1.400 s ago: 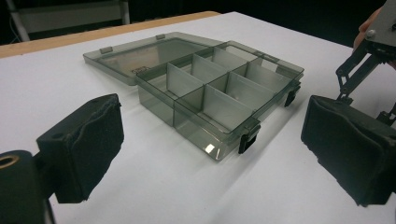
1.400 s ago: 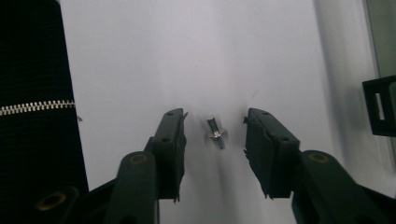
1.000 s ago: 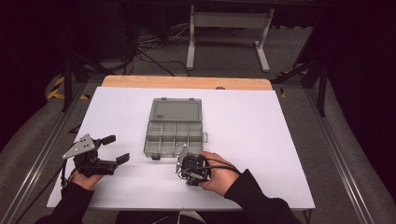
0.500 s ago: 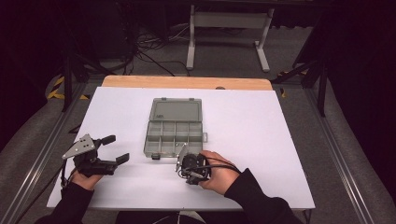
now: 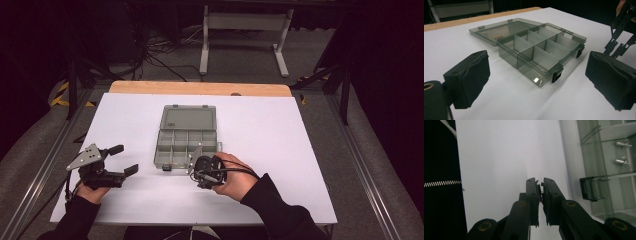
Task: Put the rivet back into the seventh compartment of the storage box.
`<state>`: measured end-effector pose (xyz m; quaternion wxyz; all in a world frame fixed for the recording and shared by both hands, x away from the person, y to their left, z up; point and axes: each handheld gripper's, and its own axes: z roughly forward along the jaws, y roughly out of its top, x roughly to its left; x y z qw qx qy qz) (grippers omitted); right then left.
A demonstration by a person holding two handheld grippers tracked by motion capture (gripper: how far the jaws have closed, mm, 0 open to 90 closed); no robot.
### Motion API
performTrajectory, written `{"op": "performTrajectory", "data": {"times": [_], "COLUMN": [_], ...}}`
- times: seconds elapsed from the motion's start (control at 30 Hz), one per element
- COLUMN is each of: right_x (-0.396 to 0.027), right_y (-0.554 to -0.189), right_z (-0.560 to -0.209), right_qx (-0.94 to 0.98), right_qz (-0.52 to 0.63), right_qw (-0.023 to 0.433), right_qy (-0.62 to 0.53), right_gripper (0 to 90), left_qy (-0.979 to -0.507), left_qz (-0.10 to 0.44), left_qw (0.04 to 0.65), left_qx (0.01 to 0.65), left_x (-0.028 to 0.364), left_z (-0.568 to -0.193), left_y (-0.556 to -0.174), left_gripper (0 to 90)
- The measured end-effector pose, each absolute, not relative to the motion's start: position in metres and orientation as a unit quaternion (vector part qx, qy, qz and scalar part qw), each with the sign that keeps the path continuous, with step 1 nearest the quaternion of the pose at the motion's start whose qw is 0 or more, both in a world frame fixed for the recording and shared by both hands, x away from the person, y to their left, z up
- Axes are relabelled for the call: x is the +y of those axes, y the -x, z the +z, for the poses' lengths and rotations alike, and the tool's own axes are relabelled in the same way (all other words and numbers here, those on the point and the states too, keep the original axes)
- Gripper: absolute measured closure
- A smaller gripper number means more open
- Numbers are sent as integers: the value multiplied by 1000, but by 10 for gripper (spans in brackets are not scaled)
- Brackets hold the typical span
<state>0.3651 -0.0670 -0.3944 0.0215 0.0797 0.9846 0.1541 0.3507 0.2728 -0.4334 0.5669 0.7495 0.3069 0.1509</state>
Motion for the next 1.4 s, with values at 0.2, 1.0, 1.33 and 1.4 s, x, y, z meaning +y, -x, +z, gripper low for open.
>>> {"op": "performTrajectory", "data": {"times": [0.2, 1.0, 1.33, 1.4], "right_x": [-68, -69, -68, -68], "right_y": [-370, -400, -413, -416], "right_z": [-386, -363, -360, -359], "right_qx": [983, 973, 970, 969], "right_qz": [161, 194, 204, 205], "right_qw": [28, 59, 66, 67], "right_qy": [-82, -106, -117, -121], "right_gripper": [830, 830, 831, 831], "left_qy": [-750, -750, -749, -750], "left_qz": [152, 149, 150, 150], "left_qw": [566, 567, 567, 567], "left_qx": [306, 307, 307, 307], "left_x": [272, 272, 272, 272], "left_z": [-434, -434, -434, -434], "left_y": [-351, -351, -351, -351], "left_gripper": [61, 61, 62, 61]}}
